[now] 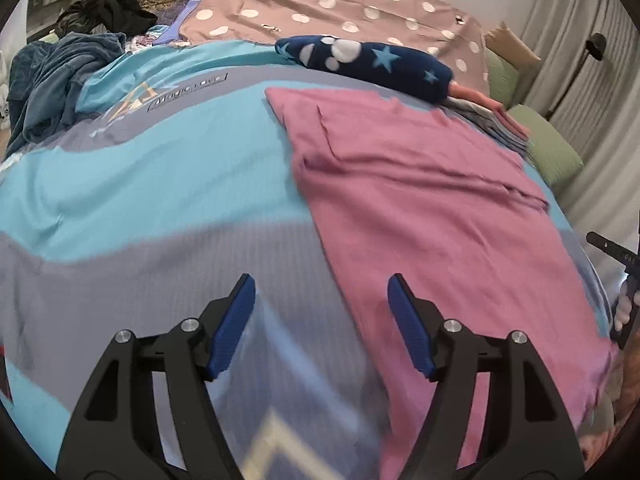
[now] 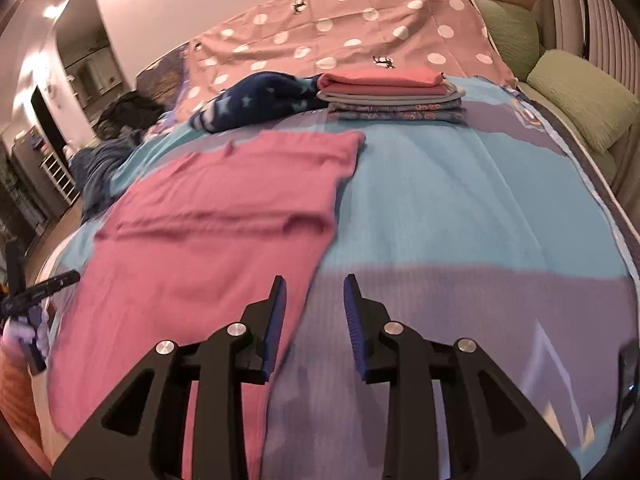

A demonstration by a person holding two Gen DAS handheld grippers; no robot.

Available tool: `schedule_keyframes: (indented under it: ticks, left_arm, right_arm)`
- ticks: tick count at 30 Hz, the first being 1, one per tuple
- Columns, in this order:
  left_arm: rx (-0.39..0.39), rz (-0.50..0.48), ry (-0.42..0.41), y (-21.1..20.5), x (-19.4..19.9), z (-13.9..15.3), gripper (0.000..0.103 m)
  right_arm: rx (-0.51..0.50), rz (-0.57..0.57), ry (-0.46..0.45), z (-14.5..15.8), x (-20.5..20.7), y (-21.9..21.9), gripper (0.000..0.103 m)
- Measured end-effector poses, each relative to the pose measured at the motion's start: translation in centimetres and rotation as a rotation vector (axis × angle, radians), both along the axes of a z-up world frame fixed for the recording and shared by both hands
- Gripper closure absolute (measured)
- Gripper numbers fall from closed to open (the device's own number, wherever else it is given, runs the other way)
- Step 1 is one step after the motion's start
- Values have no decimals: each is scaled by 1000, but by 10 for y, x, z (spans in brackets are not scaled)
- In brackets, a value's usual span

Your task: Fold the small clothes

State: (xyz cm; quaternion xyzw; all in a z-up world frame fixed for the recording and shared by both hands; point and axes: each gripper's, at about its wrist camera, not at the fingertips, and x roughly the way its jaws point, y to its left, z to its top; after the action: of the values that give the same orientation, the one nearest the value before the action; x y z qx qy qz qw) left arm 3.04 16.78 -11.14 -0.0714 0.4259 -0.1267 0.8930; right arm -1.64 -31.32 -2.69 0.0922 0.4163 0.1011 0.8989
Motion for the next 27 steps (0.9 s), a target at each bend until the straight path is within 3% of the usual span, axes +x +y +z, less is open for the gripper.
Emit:
schedule_keyframes:
  ticks: [4,9,16,21,24,25,27]
  left_arm:
    - [4,-12,4,-2,-36,0,31]
    - [44,-23,-17,-8,-78,3,31]
    - [94,-27,-60,-7,-139,10,26]
    - [69,19,-67,0,-157,11,26]
    - [75,23,-63,-2,-158,12,26]
    - [81,22,-62,-4,-158,13,26]
    - [95,23,-62,-6,-157,15,26]
  right_arm:
    - [17,58,1,2,-36,11,65]
    - [32,134,-1,1,-79,26,64]
    - [40,363,-24,6,-135,51,52]
    - [-81,456,12,-3,-140,69,47]
    - [-98,471,22,-10,-132,69,47]
    - [-98,483,21,-11,-130,69,48]
    - [-117,503,13,-11,-130,71,81]
